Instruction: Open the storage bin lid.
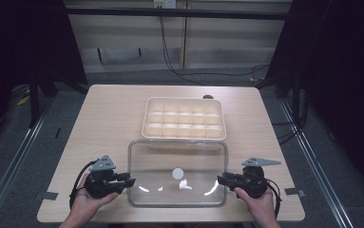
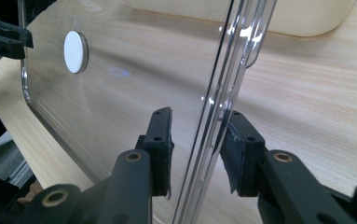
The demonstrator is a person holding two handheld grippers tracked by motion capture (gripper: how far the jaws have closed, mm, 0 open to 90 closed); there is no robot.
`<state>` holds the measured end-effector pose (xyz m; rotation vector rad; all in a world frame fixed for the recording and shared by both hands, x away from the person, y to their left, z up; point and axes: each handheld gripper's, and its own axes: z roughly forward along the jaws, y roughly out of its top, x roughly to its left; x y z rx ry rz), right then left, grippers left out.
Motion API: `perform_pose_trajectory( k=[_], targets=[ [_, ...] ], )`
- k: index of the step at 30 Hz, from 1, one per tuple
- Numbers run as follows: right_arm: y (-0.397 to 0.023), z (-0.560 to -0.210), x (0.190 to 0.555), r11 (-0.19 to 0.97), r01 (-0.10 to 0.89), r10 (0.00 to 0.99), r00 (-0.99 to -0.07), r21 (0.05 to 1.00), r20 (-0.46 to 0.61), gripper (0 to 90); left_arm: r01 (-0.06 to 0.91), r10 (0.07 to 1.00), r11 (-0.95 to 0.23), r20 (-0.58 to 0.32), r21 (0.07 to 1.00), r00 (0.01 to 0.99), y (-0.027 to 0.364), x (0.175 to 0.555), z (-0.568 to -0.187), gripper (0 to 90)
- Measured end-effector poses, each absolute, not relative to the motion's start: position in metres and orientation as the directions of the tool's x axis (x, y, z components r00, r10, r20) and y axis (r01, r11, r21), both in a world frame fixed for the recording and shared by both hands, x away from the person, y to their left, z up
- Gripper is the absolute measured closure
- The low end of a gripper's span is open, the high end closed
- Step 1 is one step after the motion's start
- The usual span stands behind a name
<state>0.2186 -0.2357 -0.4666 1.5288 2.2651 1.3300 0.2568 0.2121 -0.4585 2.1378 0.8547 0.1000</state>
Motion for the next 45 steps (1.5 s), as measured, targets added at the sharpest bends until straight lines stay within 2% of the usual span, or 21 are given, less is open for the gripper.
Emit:
perform_pose_trajectory(
  k=[26,36,45],
  targets=[
    [-0.232,-0.483,0.231,0.13,0.768,0.82,-0.439,0.628,0.367,56.3,0.604,0.63,-0.453,-0.244,0.656,0.737,0.204,0.274,-0.478,56.9],
    [-0.23,-0.485,0.235,0.138,0.77,0.838,-0.427,0.623,0.341,54.4,0.613,0.632,-0.458,-0.249,0.644,0.734,0.203,0.276,-0.481,55.8],
    [-0.227,-0.488,0.236,0.164,0.769,0.867,-0.411,0.617,0.281,51.2,0.628,0.626,-0.477,-0.264,0.615,0.734,0.198,0.278,-0.485,50.4]
  ],
)
